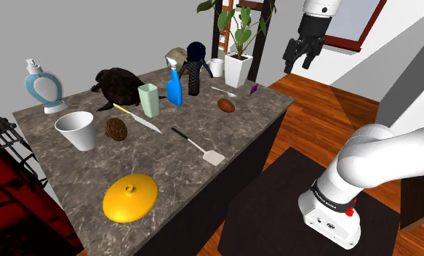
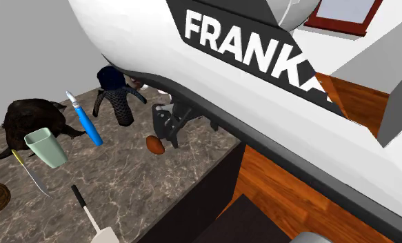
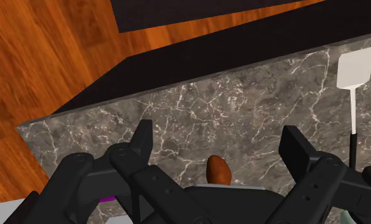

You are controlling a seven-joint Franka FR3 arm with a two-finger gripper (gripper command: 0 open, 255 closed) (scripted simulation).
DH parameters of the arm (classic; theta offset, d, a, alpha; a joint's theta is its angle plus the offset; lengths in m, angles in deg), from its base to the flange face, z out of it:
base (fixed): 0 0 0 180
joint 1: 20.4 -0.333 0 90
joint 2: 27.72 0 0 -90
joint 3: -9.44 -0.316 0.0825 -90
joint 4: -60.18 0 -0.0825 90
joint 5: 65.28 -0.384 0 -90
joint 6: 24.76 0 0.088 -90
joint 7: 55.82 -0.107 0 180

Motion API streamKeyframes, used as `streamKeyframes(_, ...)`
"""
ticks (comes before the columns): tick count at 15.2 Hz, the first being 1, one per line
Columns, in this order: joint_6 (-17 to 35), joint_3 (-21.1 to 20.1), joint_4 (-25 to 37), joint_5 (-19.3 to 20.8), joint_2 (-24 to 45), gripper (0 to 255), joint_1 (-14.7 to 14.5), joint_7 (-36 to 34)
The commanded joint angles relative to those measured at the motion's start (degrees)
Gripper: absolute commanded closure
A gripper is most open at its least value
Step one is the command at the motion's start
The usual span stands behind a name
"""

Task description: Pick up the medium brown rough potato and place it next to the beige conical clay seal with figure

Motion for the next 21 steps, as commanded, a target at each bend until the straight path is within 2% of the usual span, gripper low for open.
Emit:
streamKeyframes(1, 0.0, 0.0, 0.0, 0.0, 0.0, 0, 0.0, 0.0)
streamKeyframes(11, 16.3, 1.7, -1.1, -0.7, 16.9, 0, -0.6, 0.2)
streamKeyframes(21, 28.7, 3.1, 5.5, -2.8, 37.7, 0, -1.3, 1.5)
